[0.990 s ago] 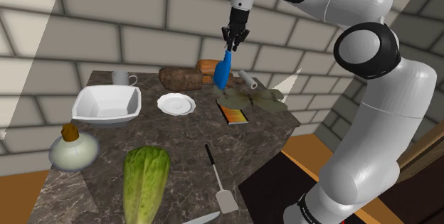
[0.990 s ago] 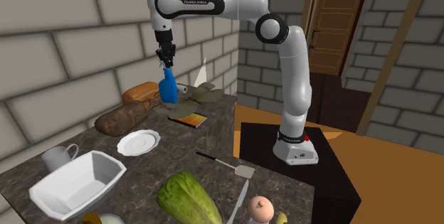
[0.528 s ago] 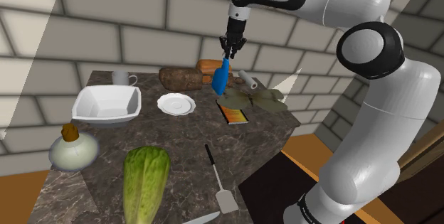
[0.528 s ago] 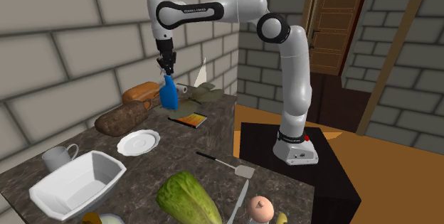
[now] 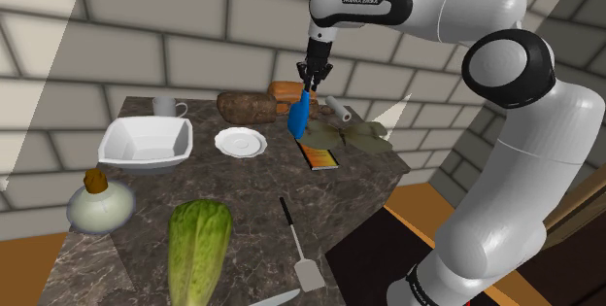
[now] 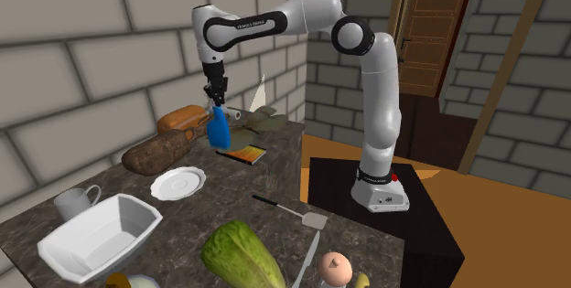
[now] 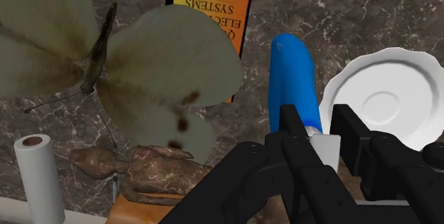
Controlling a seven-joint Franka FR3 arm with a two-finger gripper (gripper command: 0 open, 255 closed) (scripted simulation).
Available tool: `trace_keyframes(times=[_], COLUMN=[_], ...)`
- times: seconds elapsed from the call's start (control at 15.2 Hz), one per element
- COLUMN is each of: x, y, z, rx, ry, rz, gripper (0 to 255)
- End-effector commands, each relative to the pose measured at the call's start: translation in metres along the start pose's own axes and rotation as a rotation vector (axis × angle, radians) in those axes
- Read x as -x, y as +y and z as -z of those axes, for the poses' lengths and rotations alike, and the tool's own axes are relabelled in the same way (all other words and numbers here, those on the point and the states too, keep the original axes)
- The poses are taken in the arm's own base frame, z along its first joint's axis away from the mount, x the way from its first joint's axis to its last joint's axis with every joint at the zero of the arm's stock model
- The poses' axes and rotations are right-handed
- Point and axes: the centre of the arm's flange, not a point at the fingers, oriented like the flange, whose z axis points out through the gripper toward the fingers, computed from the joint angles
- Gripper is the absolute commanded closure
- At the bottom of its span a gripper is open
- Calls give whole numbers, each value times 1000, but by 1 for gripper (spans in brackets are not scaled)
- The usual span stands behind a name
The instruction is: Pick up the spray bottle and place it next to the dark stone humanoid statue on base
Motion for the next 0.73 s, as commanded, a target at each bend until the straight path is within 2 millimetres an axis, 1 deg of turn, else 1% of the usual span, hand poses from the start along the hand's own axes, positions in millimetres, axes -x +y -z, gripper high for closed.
trace_keyframes(times=[0.0,0.66], x=[0,-2], y=[-1,-3], z=[-11,-64], rx=[0,0], ry=[1,1], rz=[0,0], gripper=[255,255])
